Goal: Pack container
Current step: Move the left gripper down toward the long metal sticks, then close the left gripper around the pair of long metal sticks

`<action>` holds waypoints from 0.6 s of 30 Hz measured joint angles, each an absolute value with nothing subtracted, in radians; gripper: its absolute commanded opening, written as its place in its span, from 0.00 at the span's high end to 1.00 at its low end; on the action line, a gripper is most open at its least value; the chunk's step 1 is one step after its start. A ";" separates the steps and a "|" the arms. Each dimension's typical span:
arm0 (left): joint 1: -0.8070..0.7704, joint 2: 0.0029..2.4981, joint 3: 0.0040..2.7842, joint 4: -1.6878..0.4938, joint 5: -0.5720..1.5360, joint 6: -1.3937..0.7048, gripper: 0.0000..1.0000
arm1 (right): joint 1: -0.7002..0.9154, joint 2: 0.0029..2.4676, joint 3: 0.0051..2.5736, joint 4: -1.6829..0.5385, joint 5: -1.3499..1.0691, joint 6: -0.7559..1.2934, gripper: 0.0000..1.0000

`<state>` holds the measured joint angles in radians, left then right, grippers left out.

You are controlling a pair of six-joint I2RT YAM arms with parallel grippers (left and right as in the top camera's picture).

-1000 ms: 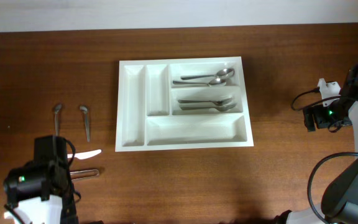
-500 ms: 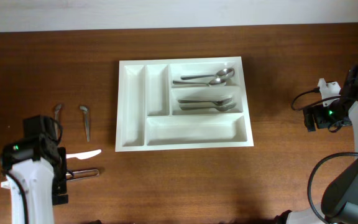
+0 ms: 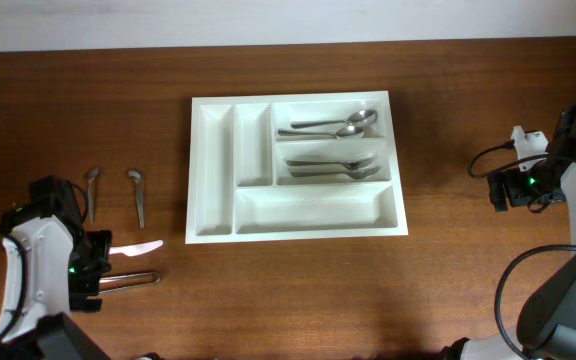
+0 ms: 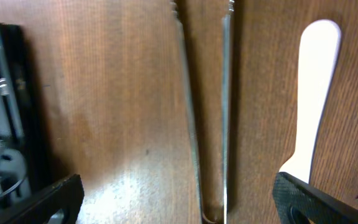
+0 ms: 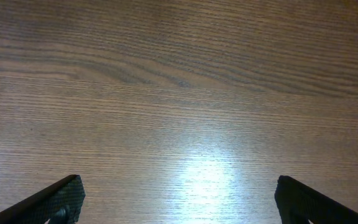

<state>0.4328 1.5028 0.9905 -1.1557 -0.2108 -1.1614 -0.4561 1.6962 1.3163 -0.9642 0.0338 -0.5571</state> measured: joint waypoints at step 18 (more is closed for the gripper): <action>0.434 1.332 0.831 -1.043 -0.176 -1.152 0.01 | -0.456 1.696 1.316 -0.964 0.034 -0.557 0.01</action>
<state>0.4335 1.3323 0.8307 -1.0431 -0.1757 -1.1519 -0.4561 1.6962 1.3163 -0.9638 0.0338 -0.5571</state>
